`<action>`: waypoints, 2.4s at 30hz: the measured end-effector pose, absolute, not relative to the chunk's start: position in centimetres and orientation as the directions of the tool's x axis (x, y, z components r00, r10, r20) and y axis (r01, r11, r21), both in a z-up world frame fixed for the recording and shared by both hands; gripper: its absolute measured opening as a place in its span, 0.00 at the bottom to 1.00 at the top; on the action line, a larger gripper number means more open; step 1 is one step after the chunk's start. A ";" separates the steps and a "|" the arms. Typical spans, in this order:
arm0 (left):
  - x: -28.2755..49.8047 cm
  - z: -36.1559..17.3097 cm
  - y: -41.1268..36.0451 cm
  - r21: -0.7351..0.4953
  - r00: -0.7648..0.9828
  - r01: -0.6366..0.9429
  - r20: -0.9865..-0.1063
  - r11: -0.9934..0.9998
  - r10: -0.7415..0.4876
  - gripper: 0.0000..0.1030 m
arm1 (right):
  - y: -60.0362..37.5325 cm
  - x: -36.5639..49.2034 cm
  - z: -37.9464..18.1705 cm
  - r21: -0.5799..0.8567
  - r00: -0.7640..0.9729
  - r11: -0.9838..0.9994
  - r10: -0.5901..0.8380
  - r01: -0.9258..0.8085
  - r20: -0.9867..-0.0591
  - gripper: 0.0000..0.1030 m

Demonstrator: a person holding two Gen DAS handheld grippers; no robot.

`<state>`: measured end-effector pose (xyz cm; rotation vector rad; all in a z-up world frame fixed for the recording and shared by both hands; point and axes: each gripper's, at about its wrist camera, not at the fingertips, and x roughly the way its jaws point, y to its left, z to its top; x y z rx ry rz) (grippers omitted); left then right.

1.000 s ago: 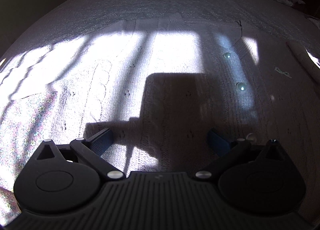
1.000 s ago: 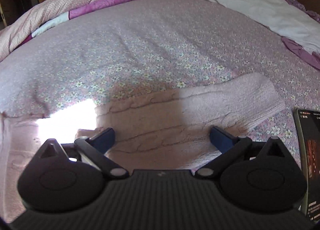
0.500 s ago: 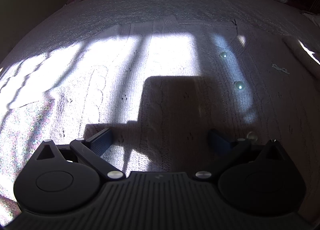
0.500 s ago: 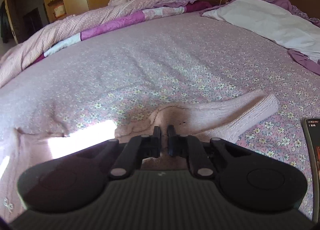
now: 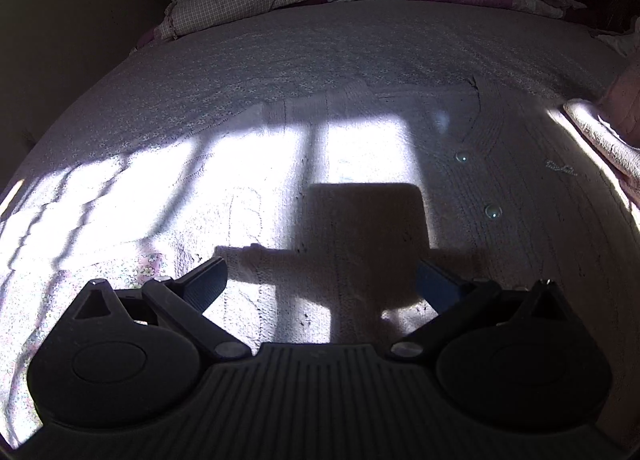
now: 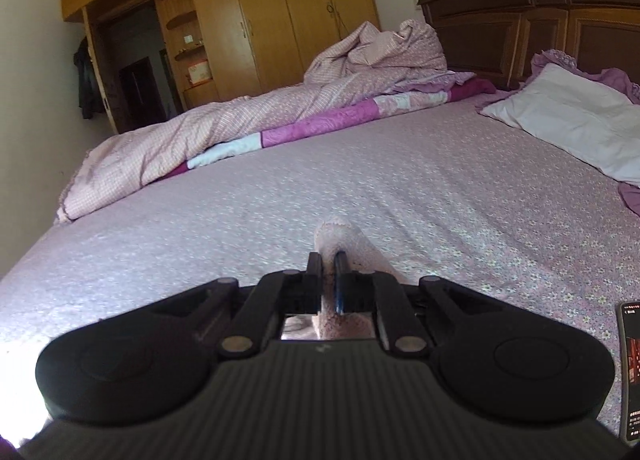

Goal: Fold small clothes

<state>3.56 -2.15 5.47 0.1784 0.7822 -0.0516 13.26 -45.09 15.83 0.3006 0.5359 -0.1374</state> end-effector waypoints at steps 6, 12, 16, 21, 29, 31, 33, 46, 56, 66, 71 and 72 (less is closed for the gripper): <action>2.6 6.9 1.5 0.061 0.709 0.043 -0.705 0.997 0.013 1.00 | -38.9 13.8 18.8 0.291 0.879 0.950 0.041 0.112 -0.475 0.09; 2.2 7.1 4.9 0.063 0.719 -0.005 -0.693 0.998 0.047 1.00 | -31.7 15.1 18.8 0.270 0.873 0.962 0.105 0.032 -0.476 0.10; 1.9 6.7 6.2 0.073 0.721 -0.034 -0.689 0.997 0.075 1.00 | -27.3 15.7 16.5 0.273 0.839 0.962 0.156 -0.009 -0.521 0.10; 1.4 6.3 7.7 0.099 0.721 -0.062 -0.684 0.993 0.113 1.00 | -22.4 15.5 13.1 0.319 0.809 0.946 0.236 -0.062 -0.539 0.09; 2.2 5.7 8.0 0.082 0.715 -0.063 -0.691 0.995 0.103 1.00 | -18.5 15.0 9.7 0.353 0.728 0.928 0.325 -0.122 -0.603 0.11; 2.6 5.6 7.8 0.076 0.712 -0.053 -0.696 0.996 0.091 1.00 | -18.3 14.4 9.2 0.359 0.704 0.924 0.340 -0.129 -0.623 0.11; 2.6 5.5 7.4 0.076 0.712 -0.038 -0.698 0.996 0.080 1.00 | -18.4 13.9 9.1 0.349 0.681 0.927 0.344 -0.137 -0.646 0.11; 2.4 7.0 6.0 0.074 0.726 0.064 -0.687 0.995 0.004 1.00 | -23.2 11.3 11.4 0.413 0.700 0.911 0.290 0.007 -0.653 0.58; 2.6 8.7 4.8 0.031 0.728 0.058 -0.686 0.998 -0.021 1.00 | -27.0 9.3 12.9 0.452 0.739 0.890 0.260 0.067 -0.621 0.58; 3.6 9.0 1.5 0.059 0.719 0.113 -0.694 0.992 -0.040 1.00 | -29.9 8.6 11.4 0.431 0.730 0.891 0.198 0.144 -0.654 0.58; 4.4 9.3 -0.7 0.073 0.723 0.148 -0.689 0.986 -0.057 1.00 | -30.9 8.3 10.6 0.418 0.711 0.889 0.173 0.185 -0.682 0.58; 4.6 9.3 -1.1 0.075 0.722 0.152 -0.689 0.985 -0.059 1.00 | -31.1 8.2 10.5 0.412 0.708 0.890 0.164 0.194 -0.687 0.58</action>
